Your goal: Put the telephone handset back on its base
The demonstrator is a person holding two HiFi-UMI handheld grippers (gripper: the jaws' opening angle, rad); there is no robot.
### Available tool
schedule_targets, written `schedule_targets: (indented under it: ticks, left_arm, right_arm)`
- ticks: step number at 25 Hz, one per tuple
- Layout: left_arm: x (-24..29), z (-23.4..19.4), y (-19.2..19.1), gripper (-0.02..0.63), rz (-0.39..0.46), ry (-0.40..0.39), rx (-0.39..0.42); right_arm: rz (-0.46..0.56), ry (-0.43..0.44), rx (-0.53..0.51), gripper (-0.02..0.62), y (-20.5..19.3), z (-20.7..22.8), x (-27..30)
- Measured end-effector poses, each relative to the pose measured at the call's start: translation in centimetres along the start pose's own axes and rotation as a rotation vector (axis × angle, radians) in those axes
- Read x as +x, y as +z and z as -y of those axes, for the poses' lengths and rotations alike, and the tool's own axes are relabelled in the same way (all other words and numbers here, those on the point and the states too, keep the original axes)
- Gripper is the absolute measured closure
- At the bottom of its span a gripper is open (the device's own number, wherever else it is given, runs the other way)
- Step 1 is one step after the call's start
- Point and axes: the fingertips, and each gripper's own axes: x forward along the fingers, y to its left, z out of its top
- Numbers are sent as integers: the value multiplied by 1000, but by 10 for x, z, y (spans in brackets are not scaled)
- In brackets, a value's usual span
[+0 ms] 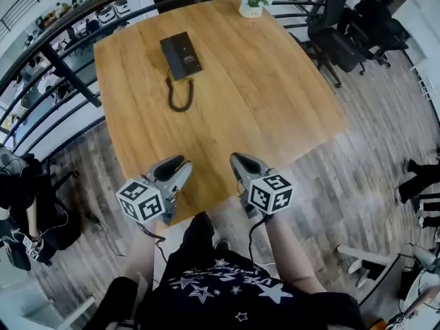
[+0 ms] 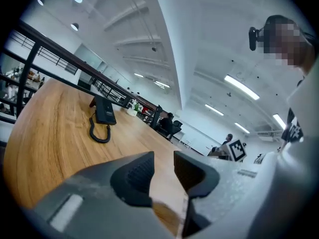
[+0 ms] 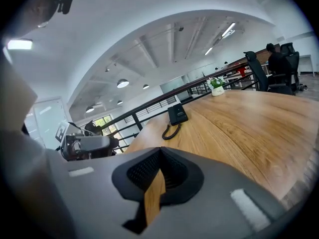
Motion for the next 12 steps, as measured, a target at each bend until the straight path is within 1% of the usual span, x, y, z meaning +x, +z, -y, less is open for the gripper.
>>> schedule_targets:
  ticks: [4,8,12]
  left_arm:
    - [-17,46,-22,474,-15,-26,32]
    - [-47,85,-39,474,-7,-15,40]
    - [-79,119,-56,474,-3,-1,70]
  right_arm:
    - [14,-1,-12,595,-18,-17,-45]
    - [46,2,-26,597,-27,-39,-96]
    - [93,5,-35,597,-34,-61,-135]
